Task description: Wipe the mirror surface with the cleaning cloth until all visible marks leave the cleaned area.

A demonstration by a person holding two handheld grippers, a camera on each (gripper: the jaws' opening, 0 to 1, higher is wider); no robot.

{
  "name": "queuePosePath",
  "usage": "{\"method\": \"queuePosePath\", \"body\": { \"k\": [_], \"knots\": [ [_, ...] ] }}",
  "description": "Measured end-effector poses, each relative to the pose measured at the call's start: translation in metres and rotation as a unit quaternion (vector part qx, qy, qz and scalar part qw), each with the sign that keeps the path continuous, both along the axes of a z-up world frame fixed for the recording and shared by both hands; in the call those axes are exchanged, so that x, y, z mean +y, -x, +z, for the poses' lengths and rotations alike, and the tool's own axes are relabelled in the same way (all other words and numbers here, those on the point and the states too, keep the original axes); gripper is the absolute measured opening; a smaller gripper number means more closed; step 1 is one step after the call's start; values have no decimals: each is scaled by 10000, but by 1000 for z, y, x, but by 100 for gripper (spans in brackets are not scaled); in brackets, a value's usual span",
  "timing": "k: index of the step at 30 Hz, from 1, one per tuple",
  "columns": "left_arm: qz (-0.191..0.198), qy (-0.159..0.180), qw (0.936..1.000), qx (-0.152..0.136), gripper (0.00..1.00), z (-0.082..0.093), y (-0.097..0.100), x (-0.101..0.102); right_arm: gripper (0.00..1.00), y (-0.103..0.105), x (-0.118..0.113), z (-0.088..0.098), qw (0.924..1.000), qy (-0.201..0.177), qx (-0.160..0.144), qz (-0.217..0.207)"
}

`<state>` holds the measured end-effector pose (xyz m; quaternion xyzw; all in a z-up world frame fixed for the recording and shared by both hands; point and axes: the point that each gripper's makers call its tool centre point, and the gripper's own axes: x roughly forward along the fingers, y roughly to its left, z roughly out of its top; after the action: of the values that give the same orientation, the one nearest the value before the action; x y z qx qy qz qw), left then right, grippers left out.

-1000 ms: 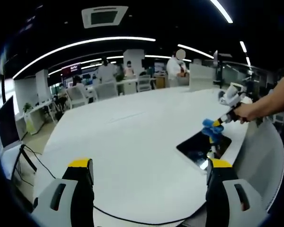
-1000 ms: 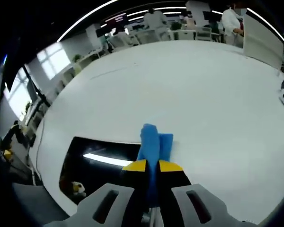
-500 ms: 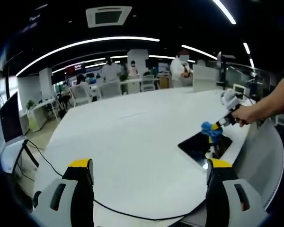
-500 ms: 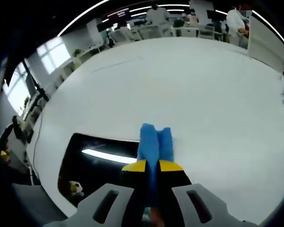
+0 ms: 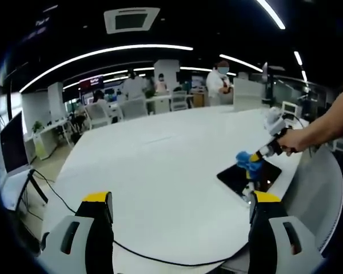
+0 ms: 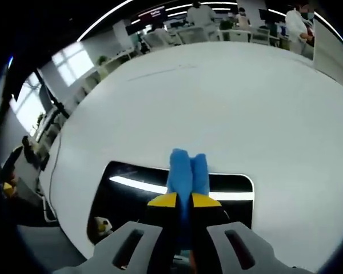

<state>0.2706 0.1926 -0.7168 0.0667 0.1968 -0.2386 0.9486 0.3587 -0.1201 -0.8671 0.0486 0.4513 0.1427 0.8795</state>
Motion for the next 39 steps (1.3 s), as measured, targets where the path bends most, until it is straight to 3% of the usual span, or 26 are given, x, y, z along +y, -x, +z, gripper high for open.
{"method": "queuePosePath", "body": {
  "k": [9, 25, 39],
  "knots": [
    [17, -24, 10000, -5, 100, 2, -1, 8, 1, -5, 48, 0, 9996, -127, 16, 234],
    [129, 17, 9999, -28, 100, 4, -1, 19, 1, -7, 107, 1, 9983, -347, 131, 439],
    [217, 50, 9997, -41, 100, 4, 0, 26, 1, -8, 114, 1, 9982, -298, 97, 520]
  ]
}}
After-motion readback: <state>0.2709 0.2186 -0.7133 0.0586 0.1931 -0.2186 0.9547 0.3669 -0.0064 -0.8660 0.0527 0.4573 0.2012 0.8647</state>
